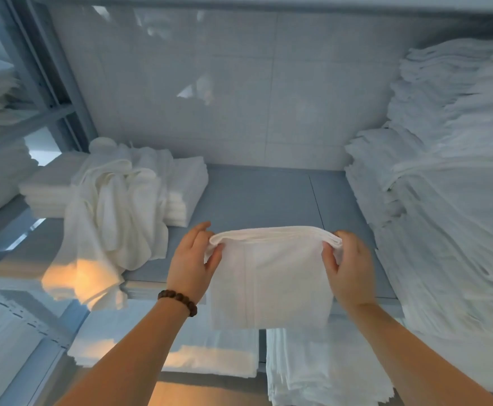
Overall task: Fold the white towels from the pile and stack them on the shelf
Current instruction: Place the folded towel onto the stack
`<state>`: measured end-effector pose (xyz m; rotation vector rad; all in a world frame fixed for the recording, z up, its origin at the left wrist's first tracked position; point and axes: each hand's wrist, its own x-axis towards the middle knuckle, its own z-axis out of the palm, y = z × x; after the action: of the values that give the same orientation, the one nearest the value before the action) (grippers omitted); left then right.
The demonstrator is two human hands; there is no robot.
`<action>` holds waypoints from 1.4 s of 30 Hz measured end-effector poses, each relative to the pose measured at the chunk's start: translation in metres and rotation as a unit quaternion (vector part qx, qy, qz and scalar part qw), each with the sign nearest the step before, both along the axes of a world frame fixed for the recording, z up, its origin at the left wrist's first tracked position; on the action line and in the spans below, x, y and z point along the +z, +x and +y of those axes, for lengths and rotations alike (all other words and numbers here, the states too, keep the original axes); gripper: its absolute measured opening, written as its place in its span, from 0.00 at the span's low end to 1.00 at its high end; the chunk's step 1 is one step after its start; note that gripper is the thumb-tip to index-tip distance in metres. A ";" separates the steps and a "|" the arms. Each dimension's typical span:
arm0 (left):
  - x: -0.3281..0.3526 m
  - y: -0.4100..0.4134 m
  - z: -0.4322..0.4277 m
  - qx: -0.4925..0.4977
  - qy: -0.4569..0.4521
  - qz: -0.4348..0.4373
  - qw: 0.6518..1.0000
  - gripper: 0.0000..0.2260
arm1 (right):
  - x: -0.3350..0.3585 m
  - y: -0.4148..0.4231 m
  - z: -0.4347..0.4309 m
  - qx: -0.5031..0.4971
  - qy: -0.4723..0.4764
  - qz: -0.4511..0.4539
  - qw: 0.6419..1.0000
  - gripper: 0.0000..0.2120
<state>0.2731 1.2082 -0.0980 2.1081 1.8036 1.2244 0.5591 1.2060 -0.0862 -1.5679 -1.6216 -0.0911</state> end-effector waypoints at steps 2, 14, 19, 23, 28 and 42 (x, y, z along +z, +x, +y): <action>-0.007 -0.002 0.025 0.004 -0.012 0.014 1.000 0.06 | -0.009 -0.002 0.025 -0.005 -0.022 -0.003 1.000 0.10; -0.080 -0.007 0.124 0.046 -0.154 0.140 0.977 0.12 | -0.076 -0.010 0.128 -0.006 -0.152 -0.081 0.985 0.10; -0.105 0.001 0.152 0.086 -0.176 0.160 0.967 0.12 | -0.112 -0.002 0.155 0.014 -0.169 -0.128 0.977 0.08; -0.117 0.012 0.155 0.112 -0.250 0.150 0.950 0.16 | -0.137 0.000 0.164 -0.029 -0.249 -0.161 0.955 0.14; -0.108 0.028 0.149 0.116 -0.229 0.190 0.948 0.25 | -0.128 -0.011 0.163 -0.003 -0.210 -0.181 0.961 0.21; -0.140 0.063 0.108 0.001 -0.267 0.270 0.925 0.25 | -0.138 -0.054 0.126 0.118 -0.351 -0.265 0.890 0.26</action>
<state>0.3357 1.3160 -0.2378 2.2084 2.0171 0.0808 0.5048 1.3317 -0.2241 -1.9663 -2.4567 0.2510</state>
